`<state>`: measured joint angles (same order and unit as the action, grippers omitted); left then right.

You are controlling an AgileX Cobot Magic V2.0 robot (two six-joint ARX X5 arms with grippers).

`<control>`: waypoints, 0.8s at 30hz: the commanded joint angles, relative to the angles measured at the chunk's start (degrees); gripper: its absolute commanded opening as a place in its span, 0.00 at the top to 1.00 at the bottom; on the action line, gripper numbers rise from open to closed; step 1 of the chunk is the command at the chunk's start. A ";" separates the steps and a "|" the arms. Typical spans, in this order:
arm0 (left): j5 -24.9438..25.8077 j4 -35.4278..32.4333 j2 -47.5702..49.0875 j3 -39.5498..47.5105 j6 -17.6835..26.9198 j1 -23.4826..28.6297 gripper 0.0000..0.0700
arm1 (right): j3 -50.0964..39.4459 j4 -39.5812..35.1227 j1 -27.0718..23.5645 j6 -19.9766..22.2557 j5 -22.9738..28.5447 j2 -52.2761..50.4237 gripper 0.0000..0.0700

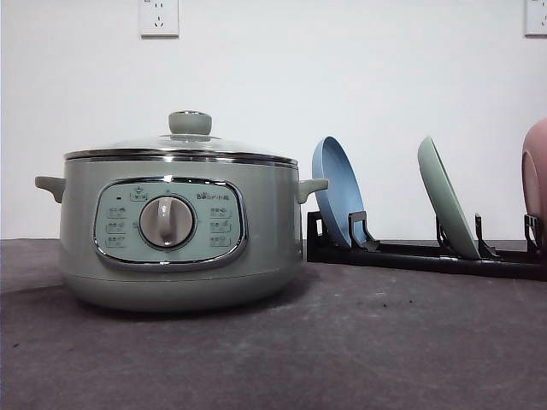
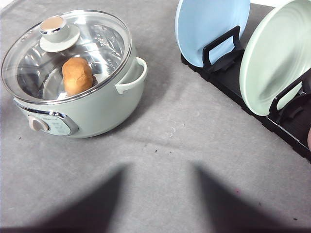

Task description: Transfer potato from steamer to green plate

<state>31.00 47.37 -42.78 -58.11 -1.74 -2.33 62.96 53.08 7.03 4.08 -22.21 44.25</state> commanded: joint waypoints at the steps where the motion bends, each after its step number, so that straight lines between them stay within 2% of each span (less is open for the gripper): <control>1: 0.33 -0.68 -0.26 -1.31 1.05 -0.11 0.09 | 1.14 -0.39 0.13 -0.51 0.20 0.26 0.19; 10: 0.33 -0.68 -0.26 -1.31 1.05 -0.11 0.09 | 1.14 -0.77 0.13 -1.35 0.21 0.28 0.19; 24: 0.33 -0.70 0.17 -1.31 1.07 -0.11 0.09 | 1.35 -10.13 0.13 -8.88 0.17 6.30 0.19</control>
<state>31.00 47.37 -42.45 -58.11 -1.37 -2.33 63.02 43.93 7.03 -3.03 -22.15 49.77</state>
